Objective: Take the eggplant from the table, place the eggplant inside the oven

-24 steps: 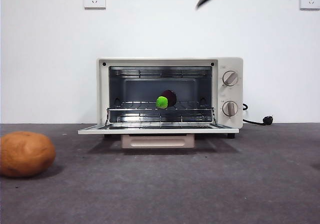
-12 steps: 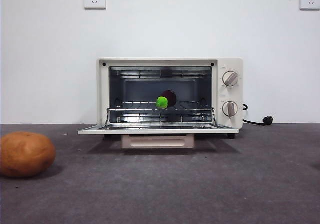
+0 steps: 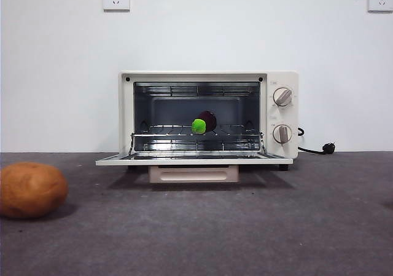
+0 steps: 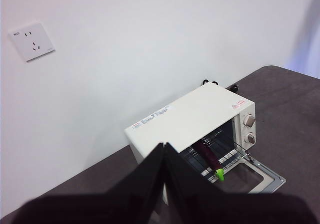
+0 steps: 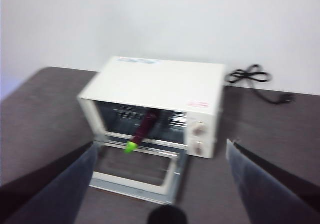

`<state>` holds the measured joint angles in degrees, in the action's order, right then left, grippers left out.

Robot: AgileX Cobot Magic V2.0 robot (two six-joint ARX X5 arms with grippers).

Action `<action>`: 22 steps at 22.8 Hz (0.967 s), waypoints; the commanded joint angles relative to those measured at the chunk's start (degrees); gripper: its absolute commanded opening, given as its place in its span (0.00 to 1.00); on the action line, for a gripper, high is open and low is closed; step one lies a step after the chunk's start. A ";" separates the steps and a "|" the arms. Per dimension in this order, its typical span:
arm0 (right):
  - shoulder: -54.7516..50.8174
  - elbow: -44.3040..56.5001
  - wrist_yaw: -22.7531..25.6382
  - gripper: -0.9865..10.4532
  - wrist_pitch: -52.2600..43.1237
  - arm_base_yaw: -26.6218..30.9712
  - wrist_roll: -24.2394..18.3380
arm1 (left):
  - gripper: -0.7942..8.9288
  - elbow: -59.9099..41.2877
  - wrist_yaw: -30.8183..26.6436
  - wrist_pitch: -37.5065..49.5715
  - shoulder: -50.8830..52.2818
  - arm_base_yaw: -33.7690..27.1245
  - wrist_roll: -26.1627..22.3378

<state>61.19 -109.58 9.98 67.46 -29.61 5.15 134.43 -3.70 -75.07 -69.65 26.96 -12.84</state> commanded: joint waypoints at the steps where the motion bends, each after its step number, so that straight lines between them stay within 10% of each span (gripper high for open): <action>1: -0.90 -0.81 2.12 0.47 0.98 -0.04 -2.23 | 0.08 -0.13 0.04 0.26 -0.09 0.15 0.22; 22: -2.54 -6.64 3.17 0.08 6.97 -0.07 -5.01 | 0.08 -0.37 -1.01 0.13 -9.75 -1.70 -0.02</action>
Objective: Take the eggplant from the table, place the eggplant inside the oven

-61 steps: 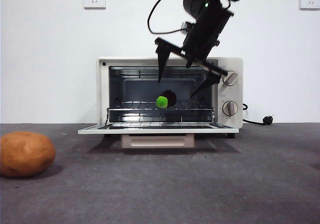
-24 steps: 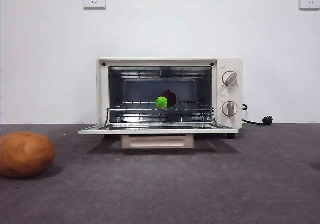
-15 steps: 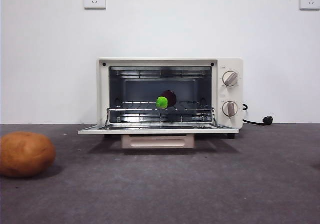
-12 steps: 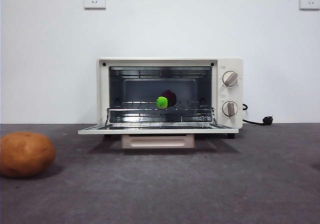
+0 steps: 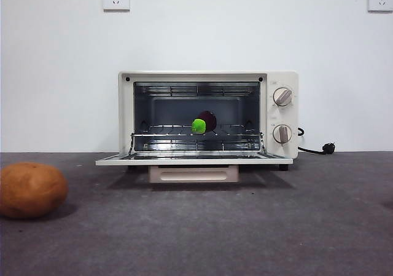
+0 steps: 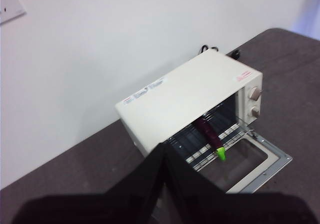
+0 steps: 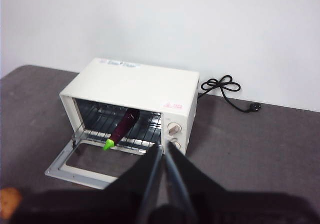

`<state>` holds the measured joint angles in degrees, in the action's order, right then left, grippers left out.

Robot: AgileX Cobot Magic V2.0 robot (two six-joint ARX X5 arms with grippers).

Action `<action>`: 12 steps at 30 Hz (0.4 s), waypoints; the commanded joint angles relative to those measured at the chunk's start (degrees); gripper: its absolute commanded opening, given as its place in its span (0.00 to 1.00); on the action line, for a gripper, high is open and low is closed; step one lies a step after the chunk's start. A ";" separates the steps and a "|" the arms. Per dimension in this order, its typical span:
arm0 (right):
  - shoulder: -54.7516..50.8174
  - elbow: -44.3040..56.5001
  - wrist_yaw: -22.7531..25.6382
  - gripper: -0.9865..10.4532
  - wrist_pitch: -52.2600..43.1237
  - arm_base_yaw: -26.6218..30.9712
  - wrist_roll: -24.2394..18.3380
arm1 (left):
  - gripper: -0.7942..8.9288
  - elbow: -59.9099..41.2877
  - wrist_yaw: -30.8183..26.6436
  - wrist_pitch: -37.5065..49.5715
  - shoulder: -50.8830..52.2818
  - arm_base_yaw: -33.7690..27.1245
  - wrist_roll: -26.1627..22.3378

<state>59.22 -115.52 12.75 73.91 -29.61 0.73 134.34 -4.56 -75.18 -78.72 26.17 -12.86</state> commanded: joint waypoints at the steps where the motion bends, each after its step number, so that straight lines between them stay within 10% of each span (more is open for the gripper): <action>1: -0.63 -0.90 0.44 0.08 1.05 -0.07 -0.59 | 0.08 -0.70 -0.11 0.24 -1.29 -1.64 0.00; 12: -3.98 -1.75 0.85 0.08 4.90 -0.07 -0.61 | 0.08 -20.48 18.51 9.42 -3.61 -17.11 0.98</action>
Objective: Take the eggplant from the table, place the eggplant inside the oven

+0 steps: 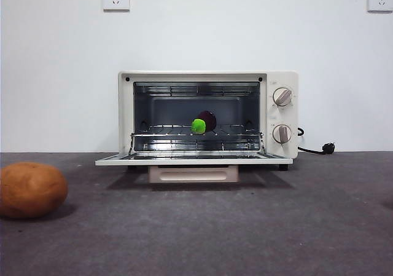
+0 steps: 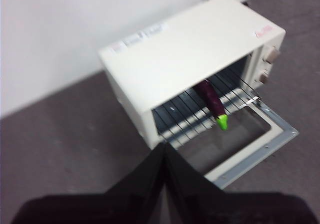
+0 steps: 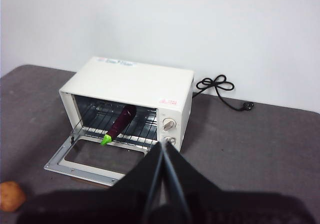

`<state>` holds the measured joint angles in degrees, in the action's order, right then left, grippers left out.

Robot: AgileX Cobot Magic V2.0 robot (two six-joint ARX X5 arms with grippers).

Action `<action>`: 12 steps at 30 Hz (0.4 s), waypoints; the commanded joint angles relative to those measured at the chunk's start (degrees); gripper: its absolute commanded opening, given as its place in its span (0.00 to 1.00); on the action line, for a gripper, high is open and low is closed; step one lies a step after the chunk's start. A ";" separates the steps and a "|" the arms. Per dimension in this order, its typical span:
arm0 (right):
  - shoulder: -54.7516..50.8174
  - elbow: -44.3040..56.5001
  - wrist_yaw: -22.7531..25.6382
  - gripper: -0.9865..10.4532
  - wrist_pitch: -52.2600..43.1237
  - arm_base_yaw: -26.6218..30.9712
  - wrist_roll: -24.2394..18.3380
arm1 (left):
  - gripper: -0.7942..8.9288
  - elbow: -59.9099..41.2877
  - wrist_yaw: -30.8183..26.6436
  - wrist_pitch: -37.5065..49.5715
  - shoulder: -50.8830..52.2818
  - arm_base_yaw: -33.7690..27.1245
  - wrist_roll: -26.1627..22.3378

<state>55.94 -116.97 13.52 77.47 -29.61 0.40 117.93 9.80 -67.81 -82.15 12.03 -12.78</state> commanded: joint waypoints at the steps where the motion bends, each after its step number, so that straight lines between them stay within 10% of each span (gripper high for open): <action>1: -1.16 -0.35 0.09 0.08 1.33 -0.07 -0.24 | 0.08 -6.49 5.97 3.30 -0.44 -4.48 1.29; 12: -3.48 -0.52 0.02 0.08 1.42 -0.04 0.94 | 0.08 -35.54 22.34 20.50 -3.63 -14.27 3.45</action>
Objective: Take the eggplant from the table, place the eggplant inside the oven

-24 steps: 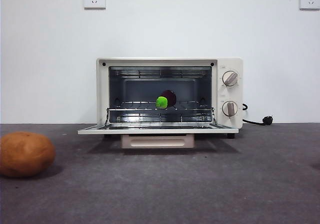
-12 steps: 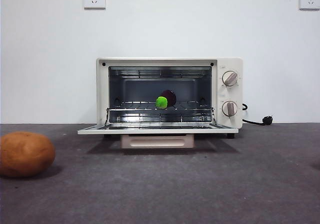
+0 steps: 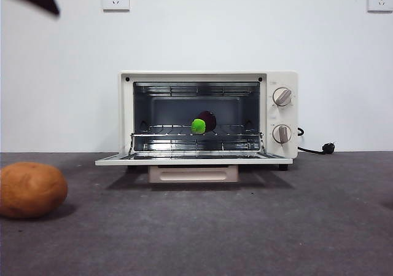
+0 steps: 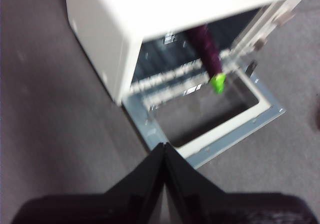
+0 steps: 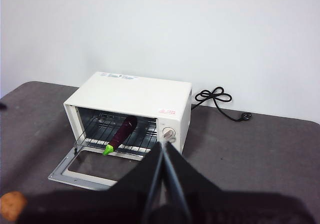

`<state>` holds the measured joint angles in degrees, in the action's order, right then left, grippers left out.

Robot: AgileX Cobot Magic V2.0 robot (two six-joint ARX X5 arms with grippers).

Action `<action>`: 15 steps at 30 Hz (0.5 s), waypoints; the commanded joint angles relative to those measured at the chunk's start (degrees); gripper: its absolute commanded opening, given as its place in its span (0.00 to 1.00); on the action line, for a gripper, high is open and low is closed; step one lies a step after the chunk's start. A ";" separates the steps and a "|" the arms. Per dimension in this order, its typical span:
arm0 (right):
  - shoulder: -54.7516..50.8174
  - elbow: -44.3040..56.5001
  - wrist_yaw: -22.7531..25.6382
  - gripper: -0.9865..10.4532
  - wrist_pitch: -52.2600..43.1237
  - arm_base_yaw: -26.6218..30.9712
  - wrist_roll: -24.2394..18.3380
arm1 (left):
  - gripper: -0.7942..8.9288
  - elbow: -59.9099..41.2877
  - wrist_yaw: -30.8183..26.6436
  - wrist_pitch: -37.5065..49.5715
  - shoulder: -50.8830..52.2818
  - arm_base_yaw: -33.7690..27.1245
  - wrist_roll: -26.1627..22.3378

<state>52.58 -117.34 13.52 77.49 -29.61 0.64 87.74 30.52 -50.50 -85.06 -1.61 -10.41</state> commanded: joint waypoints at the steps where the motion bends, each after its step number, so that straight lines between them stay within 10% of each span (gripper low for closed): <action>1: -0.09 -0.15 0.02 0.08 1.40 -0.04 0.70 | 0.08 -7.96 2.40 5.31 -1.33 -0.79 1.57; 15: -0.11 -0.09 -2.29 0.08 1.44 -0.04 4.28 | 0.08 -22.56 9.35 21.62 -13.90 -0.50 4.48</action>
<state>52.60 -117.34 11.49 77.52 -29.61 3.75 65.87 39.29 -29.56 -98.10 -2.42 -6.31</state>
